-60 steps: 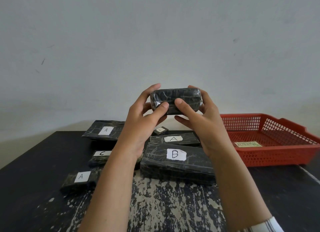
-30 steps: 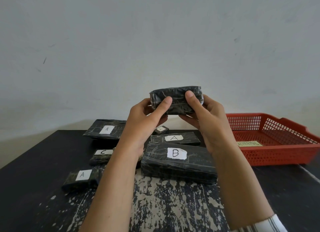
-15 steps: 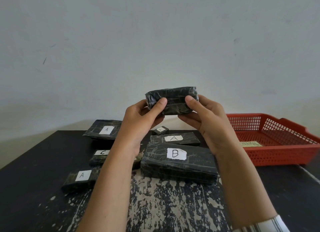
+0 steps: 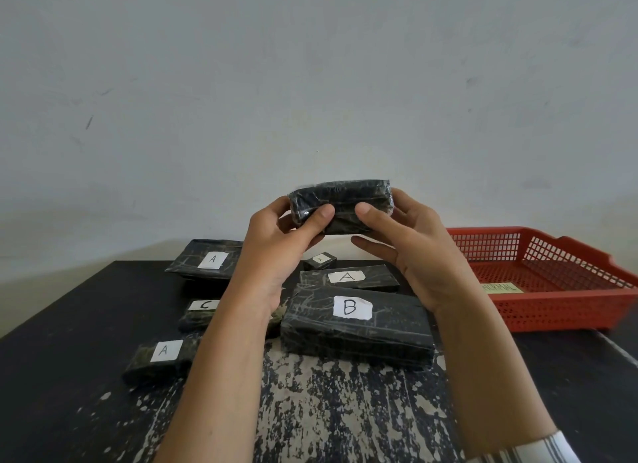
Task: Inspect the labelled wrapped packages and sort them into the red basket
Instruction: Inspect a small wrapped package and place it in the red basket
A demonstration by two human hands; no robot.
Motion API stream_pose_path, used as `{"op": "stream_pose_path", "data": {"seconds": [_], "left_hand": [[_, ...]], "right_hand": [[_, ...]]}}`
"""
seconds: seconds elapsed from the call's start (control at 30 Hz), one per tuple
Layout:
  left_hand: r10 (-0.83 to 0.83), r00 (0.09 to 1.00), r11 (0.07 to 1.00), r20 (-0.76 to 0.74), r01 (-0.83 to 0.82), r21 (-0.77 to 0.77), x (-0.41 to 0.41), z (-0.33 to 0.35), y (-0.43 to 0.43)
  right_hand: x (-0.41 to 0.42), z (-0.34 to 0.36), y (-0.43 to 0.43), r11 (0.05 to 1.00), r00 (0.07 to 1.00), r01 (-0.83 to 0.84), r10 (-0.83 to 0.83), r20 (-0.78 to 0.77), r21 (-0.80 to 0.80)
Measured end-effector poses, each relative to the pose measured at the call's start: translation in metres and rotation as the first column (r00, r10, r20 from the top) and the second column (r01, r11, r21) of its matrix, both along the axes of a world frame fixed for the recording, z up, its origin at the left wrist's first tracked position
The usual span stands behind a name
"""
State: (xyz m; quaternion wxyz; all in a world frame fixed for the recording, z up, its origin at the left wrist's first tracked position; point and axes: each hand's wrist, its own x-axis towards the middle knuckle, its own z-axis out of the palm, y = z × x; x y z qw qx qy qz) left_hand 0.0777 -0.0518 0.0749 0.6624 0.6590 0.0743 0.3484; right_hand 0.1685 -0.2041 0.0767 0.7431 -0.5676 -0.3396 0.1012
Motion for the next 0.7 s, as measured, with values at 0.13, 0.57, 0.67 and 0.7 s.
{"op": "stream_pose_path", "data": {"seconds": [0.13, 0.57, 0.67, 0.7], "left_hand": [[-0.009, 1.000, 0.998, 0.005, 0.009, 0.056, -0.0021, 0.0010, -0.0001], [-0.130, 0.991, 0.991, -0.027, 0.130, -0.007, -0.0075, 0.0085, -0.0074], [-0.098, 0.995, 0.995, 0.016, 0.099, -0.027, -0.0055, 0.0079, -0.0076], [-0.084, 0.996, 0.996, 0.030, 0.085, -0.025, -0.0049, 0.0077, -0.0078]], "right_hand": [[0.0027, -0.0023, 0.0011, 1.000, 0.999, 0.031, -0.031, 0.012, 0.000], [0.0045, -0.0028, -0.0029, 0.998, 0.995, 0.000, -0.007, 0.104, 0.067], [0.0027, -0.0020, -0.0037, 0.998, 0.989, 0.055, -0.057, 0.134, 0.018], [0.0027, -0.0020, -0.0042, 0.997, 0.986, 0.073, -0.069, 0.154, -0.020]]}}
